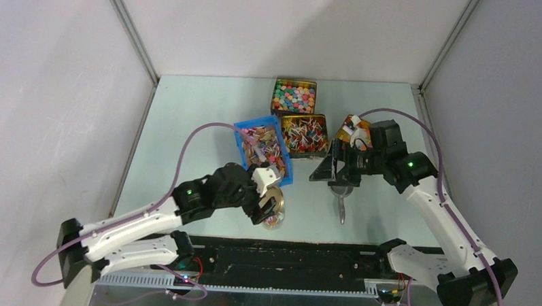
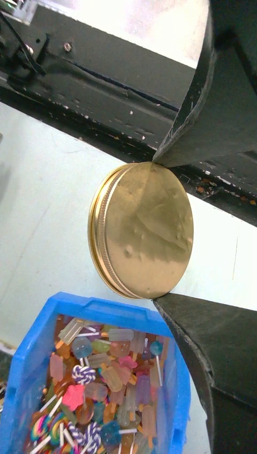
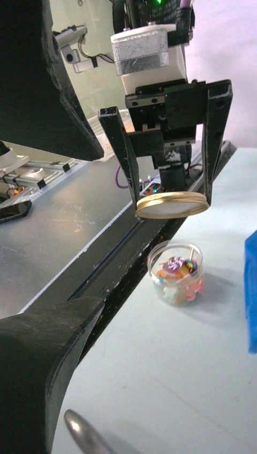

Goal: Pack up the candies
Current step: Close the bottle lid on the packing bottle.

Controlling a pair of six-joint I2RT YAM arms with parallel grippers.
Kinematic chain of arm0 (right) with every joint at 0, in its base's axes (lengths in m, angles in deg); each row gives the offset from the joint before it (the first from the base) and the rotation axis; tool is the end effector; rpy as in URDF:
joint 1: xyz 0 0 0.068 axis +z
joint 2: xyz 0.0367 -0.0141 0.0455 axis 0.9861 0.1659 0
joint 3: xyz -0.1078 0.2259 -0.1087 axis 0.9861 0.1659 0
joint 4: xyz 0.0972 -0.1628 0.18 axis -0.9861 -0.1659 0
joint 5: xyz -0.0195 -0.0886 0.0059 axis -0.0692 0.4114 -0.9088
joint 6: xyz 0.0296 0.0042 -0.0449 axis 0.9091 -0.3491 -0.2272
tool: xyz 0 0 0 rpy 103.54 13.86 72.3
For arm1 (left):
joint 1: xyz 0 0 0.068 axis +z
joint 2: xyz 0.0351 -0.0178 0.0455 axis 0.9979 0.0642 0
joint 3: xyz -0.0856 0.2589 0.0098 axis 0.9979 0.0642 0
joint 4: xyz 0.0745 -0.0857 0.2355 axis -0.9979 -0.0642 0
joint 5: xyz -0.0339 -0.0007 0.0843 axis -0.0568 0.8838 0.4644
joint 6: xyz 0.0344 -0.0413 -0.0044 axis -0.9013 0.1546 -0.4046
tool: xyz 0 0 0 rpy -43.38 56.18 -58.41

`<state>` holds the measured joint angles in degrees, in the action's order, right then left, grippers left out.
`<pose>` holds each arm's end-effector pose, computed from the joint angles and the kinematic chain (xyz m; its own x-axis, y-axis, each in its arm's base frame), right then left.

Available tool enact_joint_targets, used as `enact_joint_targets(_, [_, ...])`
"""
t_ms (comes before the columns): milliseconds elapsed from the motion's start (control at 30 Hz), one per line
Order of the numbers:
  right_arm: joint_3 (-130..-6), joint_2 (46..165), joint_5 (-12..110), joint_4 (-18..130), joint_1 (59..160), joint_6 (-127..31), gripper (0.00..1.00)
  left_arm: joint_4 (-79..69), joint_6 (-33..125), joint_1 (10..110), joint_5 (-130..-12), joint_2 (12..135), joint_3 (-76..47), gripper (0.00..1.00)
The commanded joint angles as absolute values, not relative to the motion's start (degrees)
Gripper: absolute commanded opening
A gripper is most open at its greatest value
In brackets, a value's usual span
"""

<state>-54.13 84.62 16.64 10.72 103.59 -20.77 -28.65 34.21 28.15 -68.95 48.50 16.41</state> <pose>0.1795 0.1017 0.3375 -0.9386 0.0615 -0.3394 -0.2419 0.5842 0.7747 0.1010 -0.1699 0.2789 -0.2647 0.4449 -0.8556 0.8955 0.4425 -0.0470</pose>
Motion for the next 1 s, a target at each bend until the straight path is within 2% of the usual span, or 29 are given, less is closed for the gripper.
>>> enact_joint_targets(0, [-53.38,83.70,19.97,5.74,101.94,-24.47,0.99,-37.68,32.44,27.87,-68.76,55.80,7.96,0.86])
enact_joint_targets(300, [-50.94,82.43,24.51,0.50,95.14,-26.91,1.00,-53.38,34.33,27.64,-67.27,75.20,-6.35,0.86])
enact_joint_targets(467, [-50.25,81.86,24.87,-0.82,92.83,-29.00,1.00,-58.59,34.42,25.25,-64.16,81.39,-10.78,0.86])
enact_joint_targets(967, [-48.25,81.44,24.28,-0.96,91.97,-30.15,0.99,-61.44,36.76,23.10,-59.83,86.59,-13.08,0.85])
